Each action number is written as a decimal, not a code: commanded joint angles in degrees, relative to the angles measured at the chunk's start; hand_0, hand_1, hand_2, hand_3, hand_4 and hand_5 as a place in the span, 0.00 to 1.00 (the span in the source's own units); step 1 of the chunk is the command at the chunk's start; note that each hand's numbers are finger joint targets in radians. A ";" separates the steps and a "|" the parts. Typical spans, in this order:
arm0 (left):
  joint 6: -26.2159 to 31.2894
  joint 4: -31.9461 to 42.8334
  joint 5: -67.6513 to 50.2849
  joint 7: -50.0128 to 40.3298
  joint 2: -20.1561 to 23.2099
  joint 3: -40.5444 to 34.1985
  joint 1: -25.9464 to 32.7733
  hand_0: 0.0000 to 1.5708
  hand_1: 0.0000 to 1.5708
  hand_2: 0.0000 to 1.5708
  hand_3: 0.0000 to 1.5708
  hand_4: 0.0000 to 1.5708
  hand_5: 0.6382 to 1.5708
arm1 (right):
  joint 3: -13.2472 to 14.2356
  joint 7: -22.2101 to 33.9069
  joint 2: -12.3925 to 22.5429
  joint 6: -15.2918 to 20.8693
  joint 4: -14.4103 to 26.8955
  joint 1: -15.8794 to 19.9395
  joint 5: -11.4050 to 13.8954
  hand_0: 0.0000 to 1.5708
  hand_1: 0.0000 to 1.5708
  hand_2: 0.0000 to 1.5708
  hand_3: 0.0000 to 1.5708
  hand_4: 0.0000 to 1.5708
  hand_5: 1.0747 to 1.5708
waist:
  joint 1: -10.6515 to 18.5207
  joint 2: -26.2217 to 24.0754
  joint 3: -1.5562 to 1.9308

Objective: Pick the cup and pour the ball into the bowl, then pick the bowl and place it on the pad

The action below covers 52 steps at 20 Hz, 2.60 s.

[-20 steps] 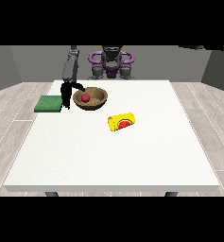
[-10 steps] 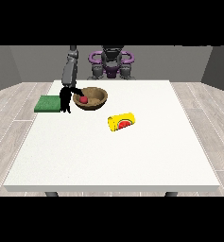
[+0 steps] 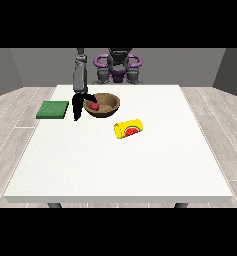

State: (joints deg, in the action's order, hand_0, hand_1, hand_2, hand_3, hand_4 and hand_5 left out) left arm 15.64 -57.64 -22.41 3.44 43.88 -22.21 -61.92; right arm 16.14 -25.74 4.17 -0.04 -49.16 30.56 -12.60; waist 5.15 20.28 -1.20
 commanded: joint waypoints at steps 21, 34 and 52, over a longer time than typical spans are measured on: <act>6.53 16.28 -0.16 4.29 5.81 -4.31 6.41 0.00 0.00 0.00 0.00 0.00 0.97 | -13.26 41.18 8.88 14.27 -7.59 8.23 17.83 1.00 1.00 1.00 1.00 0.80 0.78 | -5.91 -9.30 0.92; 5.90 16.20 0.22 9.65 10.71 -6.41 8.41 0.00 0.00 0.00 0.00 0.00 0.96 | -9.17 38.76 17.34 4.28 -5.34 10.09 15.41 1.00 1.00 1.00 1.00 0.82 0.87 | -8.52 -3.65 1.23; 3.21 4.48 -3.37 5.14 12.25 -6.49 6.40 0.00 0.00 0.00 0.00 0.08 0.96 | 3.83 16.03 33.28 -6.67 13.76 10.27 10.37 1.00 1.00 1.00 0.37 0.83 0.96 | -5.25 6.23 1.32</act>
State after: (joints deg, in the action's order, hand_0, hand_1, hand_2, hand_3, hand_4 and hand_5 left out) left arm 19.85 -50.24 -25.07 9.46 56.05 -28.91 -54.52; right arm 18.84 -5.63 35.00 -6.34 -38.64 39.63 -2.84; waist -0.75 23.65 0.10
